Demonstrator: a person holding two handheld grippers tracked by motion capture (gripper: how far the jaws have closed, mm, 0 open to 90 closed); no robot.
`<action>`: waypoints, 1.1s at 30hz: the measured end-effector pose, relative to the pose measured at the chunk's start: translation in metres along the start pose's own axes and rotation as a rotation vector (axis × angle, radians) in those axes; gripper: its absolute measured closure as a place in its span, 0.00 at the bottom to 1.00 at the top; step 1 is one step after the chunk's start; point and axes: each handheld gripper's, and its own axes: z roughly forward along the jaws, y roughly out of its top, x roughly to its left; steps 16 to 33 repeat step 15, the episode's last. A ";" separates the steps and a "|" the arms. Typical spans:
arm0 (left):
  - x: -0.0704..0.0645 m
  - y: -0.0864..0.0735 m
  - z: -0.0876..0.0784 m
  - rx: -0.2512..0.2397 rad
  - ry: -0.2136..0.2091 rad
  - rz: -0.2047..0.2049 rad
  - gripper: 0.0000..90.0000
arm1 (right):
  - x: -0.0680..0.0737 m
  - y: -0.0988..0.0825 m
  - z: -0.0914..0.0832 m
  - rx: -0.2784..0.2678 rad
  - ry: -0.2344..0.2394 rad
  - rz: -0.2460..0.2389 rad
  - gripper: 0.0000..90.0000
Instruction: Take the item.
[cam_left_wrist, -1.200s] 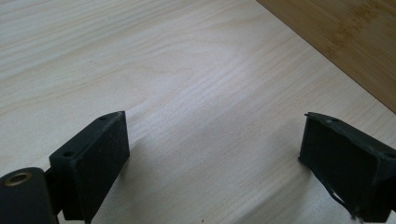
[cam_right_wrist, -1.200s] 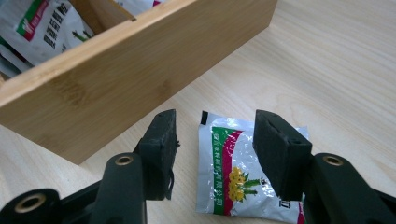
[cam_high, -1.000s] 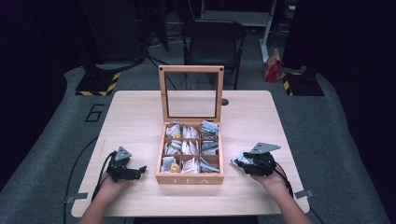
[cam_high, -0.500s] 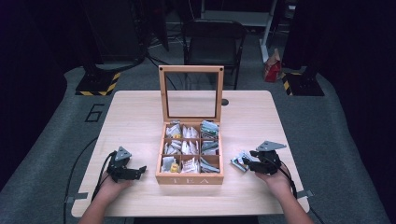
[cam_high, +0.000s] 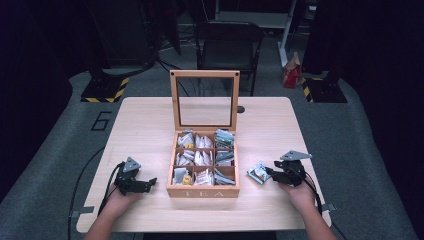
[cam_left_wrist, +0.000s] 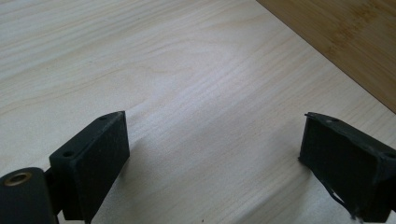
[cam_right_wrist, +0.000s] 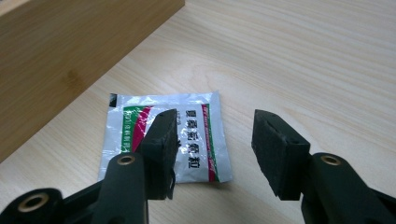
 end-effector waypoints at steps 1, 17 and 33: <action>0.000 0.000 0.001 -0.008 0.006 -0.002 0.09 | -0.001 0.000 0.000 0.012 0.003 0.001 0.56; 0.000 0.000 0.000 -0.002 0.002 0.003 0.09 | -0.008 -0.007 0.005 0.042 -0.023 0.028 0.56; 0.000 0.000 0.000 -0.002 0.002 0.003 0.09 | -0.008 -0.007 0.005 0.042 -0.023 0.028 0.56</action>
